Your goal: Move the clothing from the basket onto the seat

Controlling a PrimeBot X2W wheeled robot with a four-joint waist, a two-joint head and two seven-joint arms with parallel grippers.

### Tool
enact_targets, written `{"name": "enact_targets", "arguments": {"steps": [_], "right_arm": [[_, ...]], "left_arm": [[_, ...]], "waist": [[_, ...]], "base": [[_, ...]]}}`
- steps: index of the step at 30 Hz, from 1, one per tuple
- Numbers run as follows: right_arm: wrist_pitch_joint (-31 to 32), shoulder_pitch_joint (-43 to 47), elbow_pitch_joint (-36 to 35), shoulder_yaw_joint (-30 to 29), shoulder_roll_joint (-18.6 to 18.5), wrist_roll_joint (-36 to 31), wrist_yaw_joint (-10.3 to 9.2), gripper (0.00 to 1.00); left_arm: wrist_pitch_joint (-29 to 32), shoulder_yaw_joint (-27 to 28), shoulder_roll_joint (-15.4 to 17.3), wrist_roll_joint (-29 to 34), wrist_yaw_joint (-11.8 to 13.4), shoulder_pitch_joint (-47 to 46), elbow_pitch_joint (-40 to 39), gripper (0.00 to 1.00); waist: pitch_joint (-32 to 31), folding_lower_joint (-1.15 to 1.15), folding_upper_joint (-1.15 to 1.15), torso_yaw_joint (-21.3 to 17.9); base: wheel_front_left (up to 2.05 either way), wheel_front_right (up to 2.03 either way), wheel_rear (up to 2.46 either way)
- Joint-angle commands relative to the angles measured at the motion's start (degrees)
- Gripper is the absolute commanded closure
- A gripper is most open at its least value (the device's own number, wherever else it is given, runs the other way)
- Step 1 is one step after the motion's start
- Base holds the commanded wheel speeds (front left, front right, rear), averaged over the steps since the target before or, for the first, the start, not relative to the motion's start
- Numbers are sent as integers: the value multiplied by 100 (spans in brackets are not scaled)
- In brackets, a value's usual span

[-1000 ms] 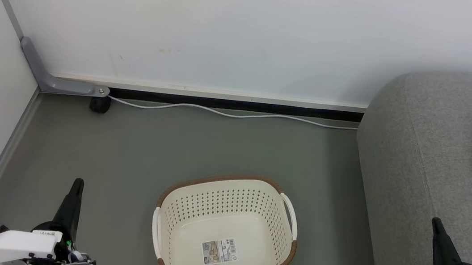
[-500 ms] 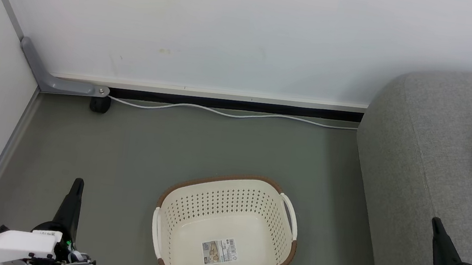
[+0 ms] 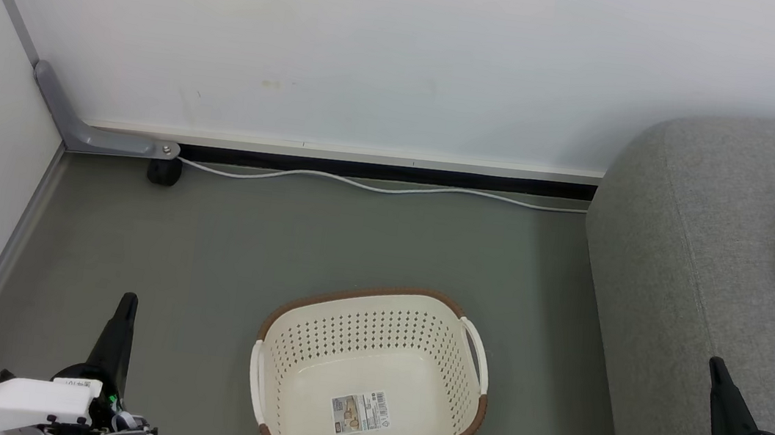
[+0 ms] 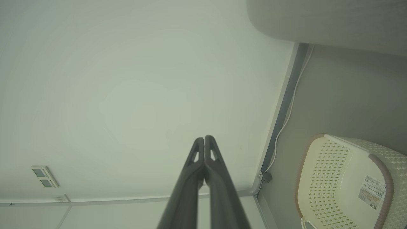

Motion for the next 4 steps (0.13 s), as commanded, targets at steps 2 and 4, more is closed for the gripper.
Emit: {"name": "enact_targets", "arguments": {"steps": [2,4], "right_arm": [[45,-210,-181,97,-59,64,25,100],[45,-210,-181,97,-59,64,25,100]], "left_arm": [[35,186,101,-26,-42,-330,-172,100],[35,186,101,-26,-42,-330,-172,100]], "waist": [[0,0,0,0],[0,0,0,0]], "base": [[0,0,0],[0,0,0]]}}
